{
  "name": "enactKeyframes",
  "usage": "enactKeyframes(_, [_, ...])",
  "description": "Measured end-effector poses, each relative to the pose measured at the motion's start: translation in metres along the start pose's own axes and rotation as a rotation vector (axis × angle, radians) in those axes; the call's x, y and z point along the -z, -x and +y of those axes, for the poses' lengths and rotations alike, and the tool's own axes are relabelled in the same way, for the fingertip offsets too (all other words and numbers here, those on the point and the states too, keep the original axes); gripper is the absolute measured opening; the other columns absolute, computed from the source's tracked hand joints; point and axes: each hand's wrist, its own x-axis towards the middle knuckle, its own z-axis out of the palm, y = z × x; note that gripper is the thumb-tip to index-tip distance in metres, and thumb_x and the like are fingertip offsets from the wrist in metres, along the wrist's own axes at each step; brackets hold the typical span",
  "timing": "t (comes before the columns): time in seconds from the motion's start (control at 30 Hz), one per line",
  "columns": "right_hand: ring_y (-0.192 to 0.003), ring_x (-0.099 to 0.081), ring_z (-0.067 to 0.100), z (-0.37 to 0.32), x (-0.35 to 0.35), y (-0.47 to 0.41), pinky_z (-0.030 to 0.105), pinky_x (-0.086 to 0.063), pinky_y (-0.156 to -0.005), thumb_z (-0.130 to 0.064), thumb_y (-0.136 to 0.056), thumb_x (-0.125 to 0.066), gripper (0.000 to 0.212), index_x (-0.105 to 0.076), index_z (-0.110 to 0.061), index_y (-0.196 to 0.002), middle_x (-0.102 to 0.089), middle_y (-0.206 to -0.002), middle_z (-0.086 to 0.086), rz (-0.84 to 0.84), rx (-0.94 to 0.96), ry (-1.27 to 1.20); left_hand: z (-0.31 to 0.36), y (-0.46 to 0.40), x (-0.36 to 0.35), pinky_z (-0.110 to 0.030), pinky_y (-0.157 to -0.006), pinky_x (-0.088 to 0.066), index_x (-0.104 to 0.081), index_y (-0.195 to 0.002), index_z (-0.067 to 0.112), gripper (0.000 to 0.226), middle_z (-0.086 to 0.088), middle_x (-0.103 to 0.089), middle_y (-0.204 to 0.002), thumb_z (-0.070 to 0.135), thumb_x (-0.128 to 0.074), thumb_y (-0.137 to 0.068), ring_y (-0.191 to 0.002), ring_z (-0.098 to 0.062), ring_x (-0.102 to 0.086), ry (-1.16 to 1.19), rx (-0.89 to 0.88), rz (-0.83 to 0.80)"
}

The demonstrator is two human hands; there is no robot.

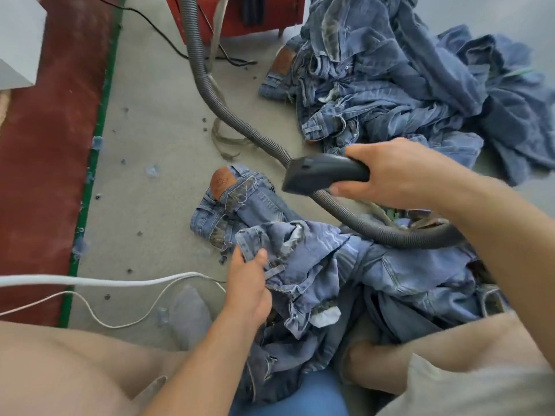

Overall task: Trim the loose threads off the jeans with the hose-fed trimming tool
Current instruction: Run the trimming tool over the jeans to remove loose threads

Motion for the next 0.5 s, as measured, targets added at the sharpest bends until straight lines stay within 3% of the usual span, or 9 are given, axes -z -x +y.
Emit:
enactKeyframes(0.1, [-0.063,-0.054,0.01,0.017,0.011,0.003,0.035,-0.045,-0.057,-0.08,-0.081,-0.056,0.041,-0.049,-0.041,-0.093,-0.057,-0.067,-0.014,0.026,0.005,0.032,0.026,-0.022,0.004,-0.055,-0.095,-0.055,-0.055,-0.14,0.013,0.032,-0.018,-0.065,-0.133,0.014,-0.048,-0.109,-0.12,-0.038,-0.065,0.215,0.08,-0.009])
enactKeyframes(0.17, [-0.065,-0.055,0.013,0.023,0.007,0.009,0.035,-0.046,-0.057,-0.075,-0.084,-0.058,0.038,-0.045,-0.041,-0.095,-0.055,-0.071,-0.014,0.02,0.005,0.117,0.035,-0.028,0.008,-0.047,-0.091,-0.056,-0.052,-0.142,0.008,0.043,-0.018,-0.063,-0.137,0.033,-0.053,-0.107,-0.122,-0.033,-0.064,0.383,0.144,-0.03])
enactKeyframes(0.23, [-0.07,-0.056,0.018,0.024,-0.002,0.014,0.036,-0.044,-0.06,-0.07,-0.088,-0.057,0.034,-0.04,-0.041,-0.094,-0.051,-0.074,-0.015,0.014,0.032,0.202,0.028,-0.026,0.015,-0.043,-0.085,-0.056,-0.057,-0.136,0.013,0.065,-0.014,-0.069,-0.128,0.062,-0.059,-0.094,-0.116,-0.031,-0.067,0.202,0.219,-0.107])
enactKeyframes(0.3, [-0.079,-0.057,0.022,0.025,-0.012,0.016,0.037,-0.042,-0.07,-0.066,-0.092,-0.057,0.031,-0.04,-0.041,-0.096,-0.048,-0.076,-0.014,0.006,0.057,0.269,0.013,-0.018,0.017,-0.044,-0.095,-0.053,-0.063,-0.134,0.016,0.082,-0.012,-0.07,-0.128,0.076,-0.067,-0.078,-0.117,-0.031,-0.064,-0.295,0.273,-0.253])
enactKeyframes(0.37, [-0.09,-0.062,0.022,0.024,-0.02,0.018,0.038,-0.038,-0.079,-0.064,-0.094,-0.058,0.026,-0.049,-0.042,-0.104,-0.047,-0.081,-0.013,0.007,0.06,0.307,-0.001,-0.017,0.017,-0.051,-0.102,-0.053,-0.065,-0.128,0.012,0.07,-0.01,-0.07,-0.122,0.06,-0.081,-0.079,-0.113,-0.029,-0.065,-0.759,0.241,-0.282])
enactKeyframes(0.4, [-0.095,-0.062,0.022,0.024,-0.024,0.019,0.038,-0.036,-0.08,-0.063,-0.094,-0.058,0.026,-0.051,-0.043,-0.11,-0.048,-0.084,-0.013,0.001,0.056,0.321,-0.004,-0.02,0.014,-0.049,-0.095,-0.058,-0.066,-0.123,0.01,0.054,-0.009,-0.074,-0.112,0.045,-0.082,-0.085,-0.101,-0.025,-0.07,-0.869,0.185,-0.255])
enactKeyframes(0.43, [-0.1,-0.062,0.022,0.025,-0.027,0.02,0.037,-0.035,-0.081,-0.061,-0.094,-0.058,0.026,-0.052,-0.045,-0.114,-0.048,-0.087,-0.012,-0.011,0.053,0.331,-0.003,-0.026,0.013,-0.044,-0.083,-0.063,-0.067,-0.12,0.009,0.038,-0.007,-0.078,-0.098,0.033,-0.076,-0.092,-0.083,-0.019,-0.072,-0.879,0.133,-0.239])
enactKeyframes(0.5, [-0.104,-0.059,0.021,0.026,-0.031,0.023,0.037,-0.038,-0.084,-0.061,-0.094,-0.059,0.03,-0.051,-0.047,-0.12,-0.047,-0.091,-0.012,-0.042,0.051,0.335,0.01,-0.039,0.009,-0.033,-0.058,-0.06,-0.064,-0.124,0.011,0.025,-0.004,-0.079,-0.087,0.025,-0.06,-0.103,-0.063,-0.014,-0.069,-0.571,0.115,-0.25])
